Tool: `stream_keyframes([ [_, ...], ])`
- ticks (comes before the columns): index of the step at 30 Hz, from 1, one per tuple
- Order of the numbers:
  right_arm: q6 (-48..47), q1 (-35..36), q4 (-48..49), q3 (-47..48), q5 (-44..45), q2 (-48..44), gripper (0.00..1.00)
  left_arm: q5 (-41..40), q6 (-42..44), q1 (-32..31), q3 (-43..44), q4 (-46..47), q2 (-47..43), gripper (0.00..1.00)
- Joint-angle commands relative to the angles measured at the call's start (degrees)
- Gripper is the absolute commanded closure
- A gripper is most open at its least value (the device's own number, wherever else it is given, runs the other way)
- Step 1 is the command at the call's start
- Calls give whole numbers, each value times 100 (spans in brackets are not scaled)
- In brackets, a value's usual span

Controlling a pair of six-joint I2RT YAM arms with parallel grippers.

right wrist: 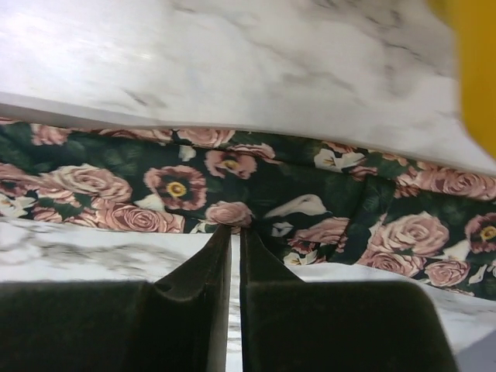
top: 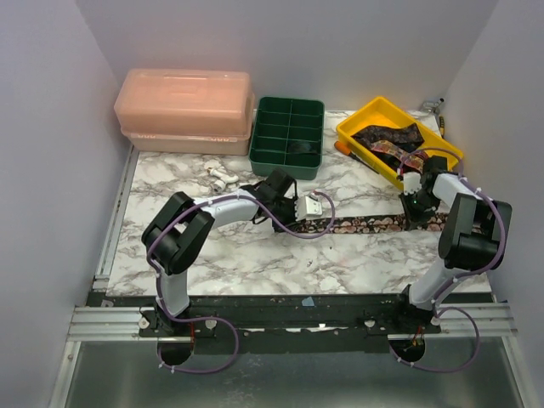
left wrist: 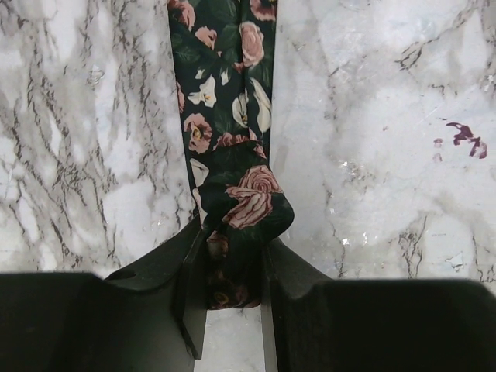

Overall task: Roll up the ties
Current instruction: Roll the tie at the center of the board.

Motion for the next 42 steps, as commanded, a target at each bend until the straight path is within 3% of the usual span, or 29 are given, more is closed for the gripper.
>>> stream_keyframes([
  [1,-1039,-448,361,-214,719,313,92,105,212,-142,152,-223,90,74],
  [7,-1439,-760,15,264,382,441,94,28,88,-311,444,-385,270,74],
  [19,-1115,-751,-1980,1663,-2467,-202,48,-577,20,-500,577,-615,490,74],
  [22,-748,-626,-2169,1681,-3475,-327,46,-450,-187,-473,720,-659,493,74],
  [26,266,153,-1647,1422,-4210,-344,53,-374,-257,-449,750,-596,429,74],
  [31,1456,1314,-479,884,-4401,-331,54,-154,-410,-404,781,-629,407,73],
  [34,1790,1656,74,769,-4125,-285,48,34,-402,-390,691,-591,295,73],
  [38,667,1666,19,887,-3354,-97,32,160,-280,-375,573,-573,139,72],
  [42,-761,1666,651,259,-2832,-519,20,420,-315,-229,592,-511,178,71],
])
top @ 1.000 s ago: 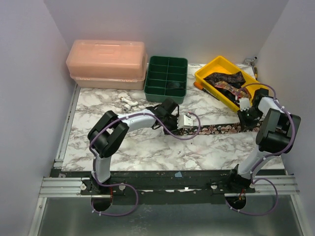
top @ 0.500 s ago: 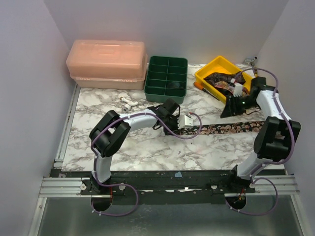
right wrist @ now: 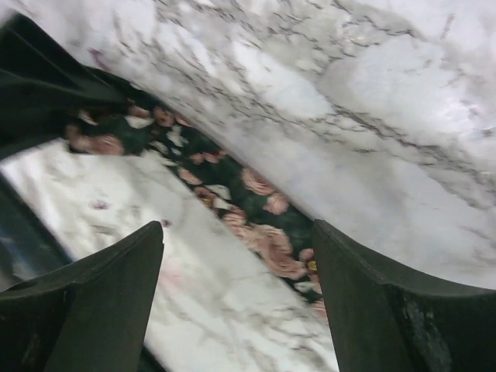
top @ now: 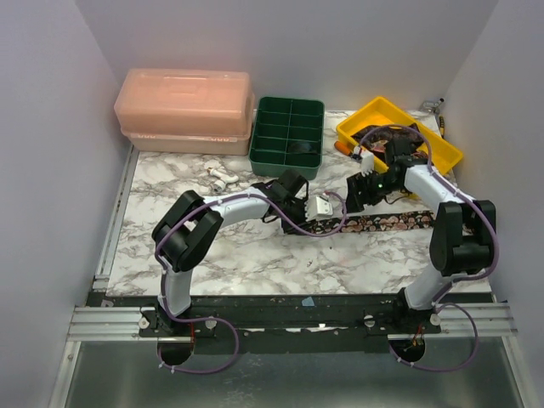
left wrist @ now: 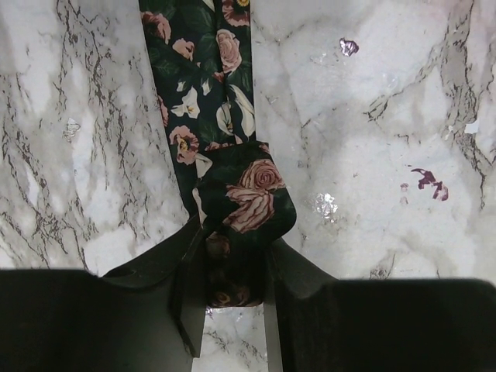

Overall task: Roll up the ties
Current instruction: Roll the tie at the center of the board.

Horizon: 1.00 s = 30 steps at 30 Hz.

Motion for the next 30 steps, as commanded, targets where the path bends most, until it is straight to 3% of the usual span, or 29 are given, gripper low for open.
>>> stream_keyframes([
  [1,-1776,-28,954,-682,707,-486,18,469,75,145,-10,-88,-164,71],
  [5,-3331,-29,1172,-1324,557,-879,14,377,395,170,137,-341,-33,70],
  [8,-4144,-28,775,-1320,271,-800,8,445,534,218,73,-371,-50,69],
  [10,-4520,-26,647,-1342,202,-667,0,464,545,239,64,-406,-42,69],
  [16,-5153,-19,889,-1761,498,-512,0,480,432,285,63,-346,-43,69],
  [20,-5498,-11,1005,-2110,699,-630,8,544,366,343,86,-339,-59,68],
  [25,-5607,-2,1360,-2488,1052,-772,34,564,426,394,8,-330,-165,68],
  [30,-5752,1,1779,-2828,1211,-1095,52,481,458,432,-72,-283,-318,68],
])
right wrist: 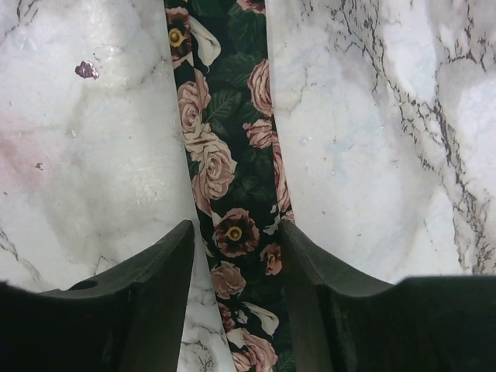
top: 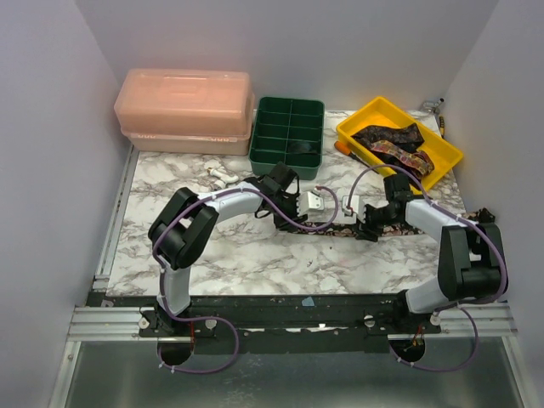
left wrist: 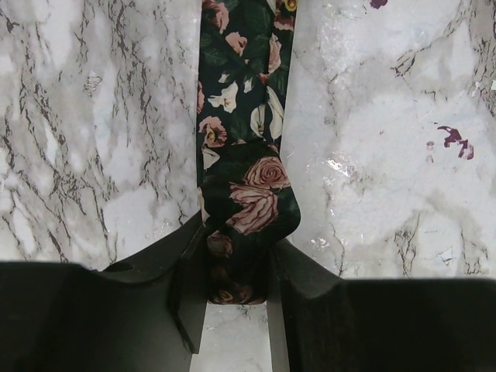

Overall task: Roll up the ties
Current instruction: Roll the tie at the center of the board.

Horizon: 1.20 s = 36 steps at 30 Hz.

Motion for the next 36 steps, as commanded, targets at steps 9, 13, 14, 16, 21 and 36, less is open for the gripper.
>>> stream_keyframes([
  [9,153,-4,549,-82,920,-75,37,50,216,51,-44,-19,-286,68],
  [13,1230,-91,-78,541,754,-329,21,-54,186,52,121,-65,-101,68],
  [14,1545,-171,-254,688,624,-426,18,-73,185,50,150,-71,-65,68],
  [16,2309,-282,-410,1023,434,-625,13,-105,181,48,202,-81,-6,68],
  [21,4963,-297,193,1535,350,-1223,0,-86,195,54,163,-55,-40,68],
  [36,9704,223,1665,967,-1756,99,28,-443,-56,41,4,364,-92,68],
])
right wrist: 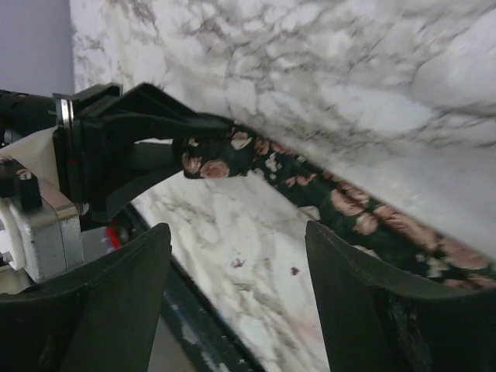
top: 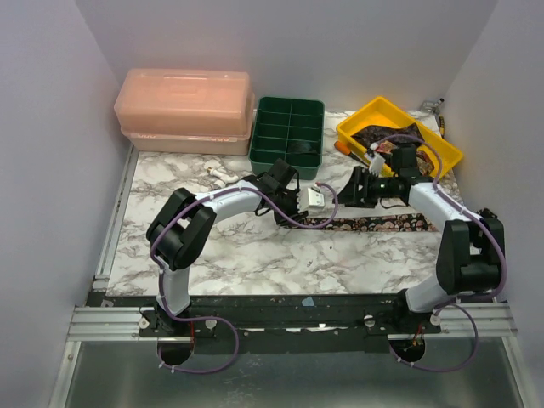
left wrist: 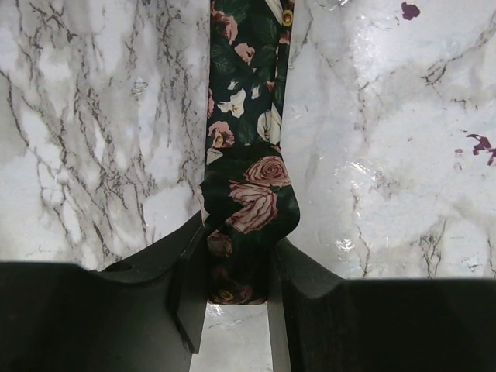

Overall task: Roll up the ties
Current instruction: Roll the tie at the center of the board.

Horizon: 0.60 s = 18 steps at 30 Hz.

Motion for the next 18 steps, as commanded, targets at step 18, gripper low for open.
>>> stream_keyframes([
  [18,2803,1447,3136,-835,-328,1287,41,-392,16,-131,-30,171,91,66],
])
